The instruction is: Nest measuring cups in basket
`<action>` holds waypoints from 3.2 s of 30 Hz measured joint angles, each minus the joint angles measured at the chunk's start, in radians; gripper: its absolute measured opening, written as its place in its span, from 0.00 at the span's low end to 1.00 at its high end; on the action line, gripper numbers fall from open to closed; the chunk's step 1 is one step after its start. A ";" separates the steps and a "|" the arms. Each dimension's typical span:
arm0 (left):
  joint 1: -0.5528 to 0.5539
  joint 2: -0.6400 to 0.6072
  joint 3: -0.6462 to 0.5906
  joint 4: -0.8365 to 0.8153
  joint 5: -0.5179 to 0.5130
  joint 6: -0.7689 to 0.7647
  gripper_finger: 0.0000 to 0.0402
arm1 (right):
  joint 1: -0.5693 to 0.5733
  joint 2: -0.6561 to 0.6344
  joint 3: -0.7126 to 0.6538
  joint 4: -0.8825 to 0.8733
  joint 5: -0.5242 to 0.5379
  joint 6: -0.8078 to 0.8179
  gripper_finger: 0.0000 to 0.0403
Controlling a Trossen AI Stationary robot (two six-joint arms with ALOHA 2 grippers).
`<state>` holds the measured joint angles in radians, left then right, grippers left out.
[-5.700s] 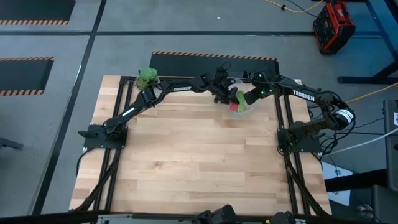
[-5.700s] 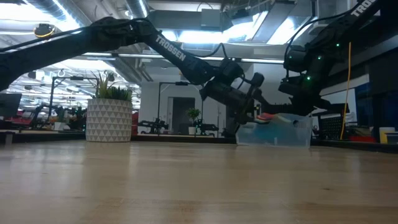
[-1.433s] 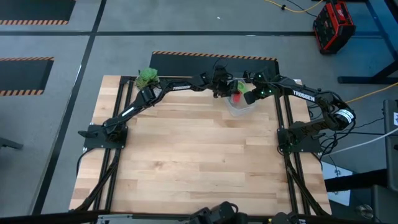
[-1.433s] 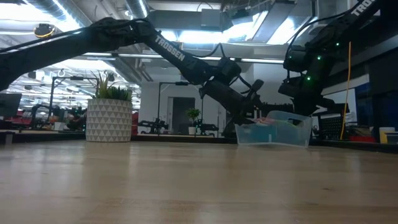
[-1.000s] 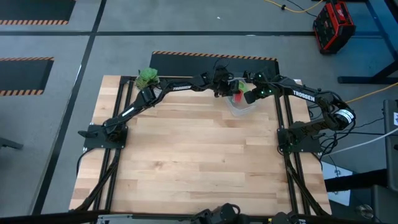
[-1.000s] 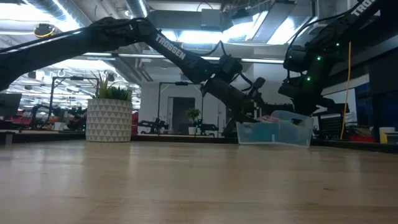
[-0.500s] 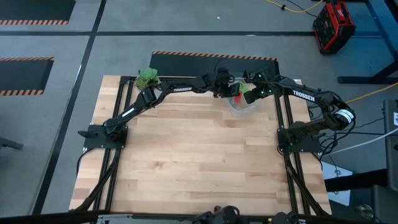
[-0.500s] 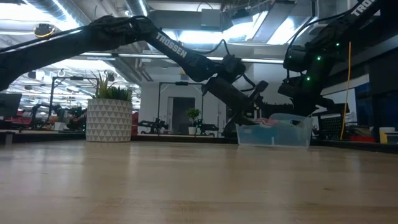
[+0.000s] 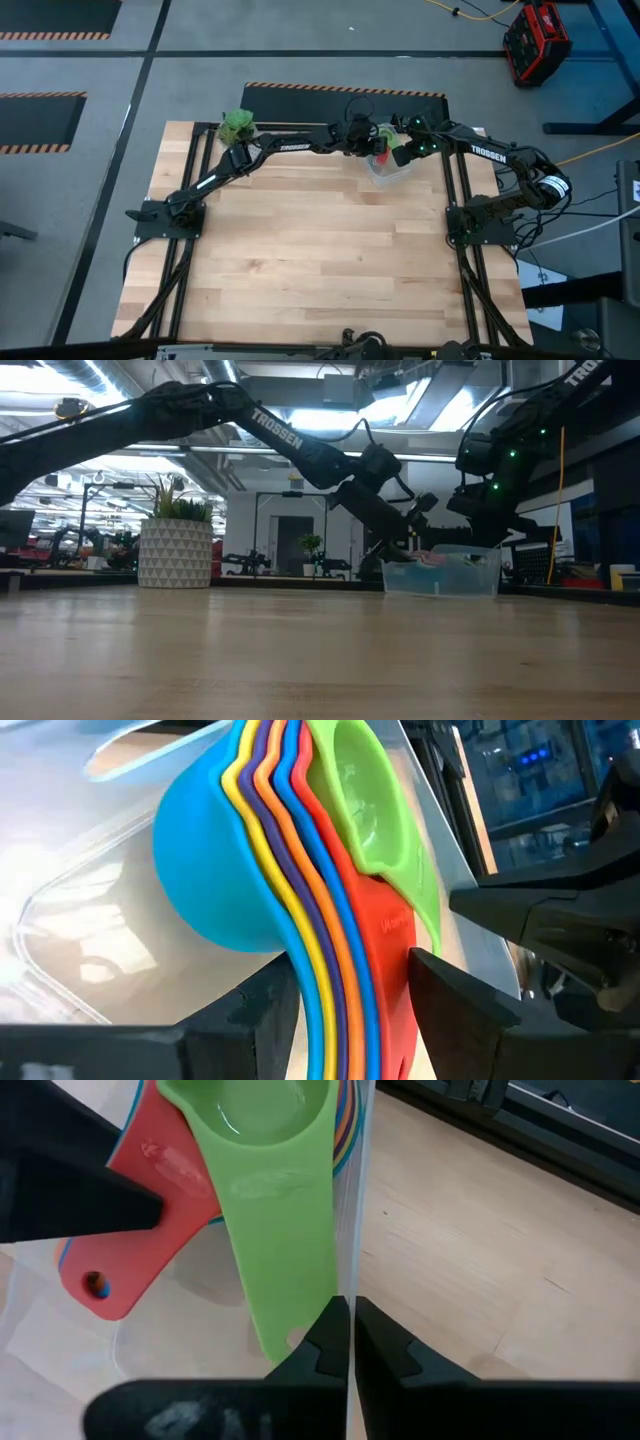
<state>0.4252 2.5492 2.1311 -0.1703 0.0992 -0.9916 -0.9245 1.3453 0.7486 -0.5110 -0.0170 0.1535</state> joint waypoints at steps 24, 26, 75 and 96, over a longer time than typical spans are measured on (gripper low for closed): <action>0.028 0.003 -0.004 0.108 -0.125 -0.042 0.44 | 0.000 -0.001 0.000 -0.016 0.004 0.129 0.01; 0.029 0.003 -0.004 0.115 -0.123 -0.042 0.44 | 0.000 -0.001 0.001 -0.027 0.004 0.133 0.01; 0.024 0.003 -0.002 0.190 -0.117 0.038 0.44 | 0.044 -0.048 -0.003 -0.078 -0.003 0.230 0.16; 0.088 0.002 0.000 0.471 -0.053 0.086 0.44 | -0.072 -0.164 -0.001 -0.056 -0.001 0.165 0.15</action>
<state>0.5128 2.5515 2.1307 0.3002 0.0462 -0.9054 -0.9969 1.1810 0.7475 -0.5668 -0.0176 0.3185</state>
